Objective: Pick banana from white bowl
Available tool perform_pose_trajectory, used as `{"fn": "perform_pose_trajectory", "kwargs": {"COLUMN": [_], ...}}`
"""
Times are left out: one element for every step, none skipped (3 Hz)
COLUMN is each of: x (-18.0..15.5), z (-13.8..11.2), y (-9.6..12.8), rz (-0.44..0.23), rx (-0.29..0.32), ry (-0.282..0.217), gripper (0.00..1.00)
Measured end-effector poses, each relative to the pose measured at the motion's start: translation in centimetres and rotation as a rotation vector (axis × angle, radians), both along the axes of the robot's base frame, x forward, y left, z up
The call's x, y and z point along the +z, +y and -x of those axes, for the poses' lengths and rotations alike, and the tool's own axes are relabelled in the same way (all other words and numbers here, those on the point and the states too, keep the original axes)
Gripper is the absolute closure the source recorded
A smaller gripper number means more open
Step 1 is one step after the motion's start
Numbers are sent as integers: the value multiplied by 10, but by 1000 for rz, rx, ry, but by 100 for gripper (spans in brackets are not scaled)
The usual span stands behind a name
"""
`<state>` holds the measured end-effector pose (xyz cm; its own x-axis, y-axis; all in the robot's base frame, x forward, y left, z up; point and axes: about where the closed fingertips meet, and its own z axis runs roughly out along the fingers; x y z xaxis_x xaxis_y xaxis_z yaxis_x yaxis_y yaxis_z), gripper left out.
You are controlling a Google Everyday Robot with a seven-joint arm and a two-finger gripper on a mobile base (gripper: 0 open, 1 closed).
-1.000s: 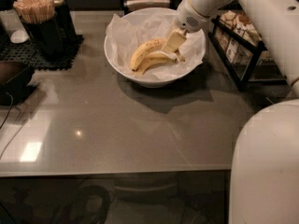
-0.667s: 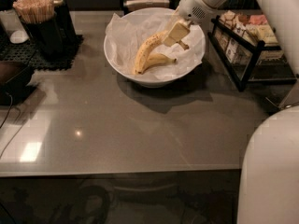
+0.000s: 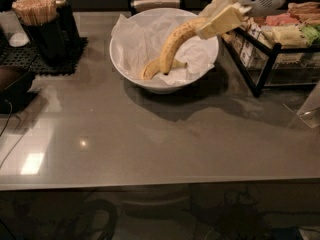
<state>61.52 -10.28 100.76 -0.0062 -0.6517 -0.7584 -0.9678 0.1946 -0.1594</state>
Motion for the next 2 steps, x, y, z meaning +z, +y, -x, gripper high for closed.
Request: {"fn": "perform_pose_trajectory", "kwargs": {"x": [22, 16], "z": [57, 71], "y": [-25, -55], "rz": [-119, -131], "rx": [-29, -84], "ry": [7, 27], "gripper": [100, 100]}}
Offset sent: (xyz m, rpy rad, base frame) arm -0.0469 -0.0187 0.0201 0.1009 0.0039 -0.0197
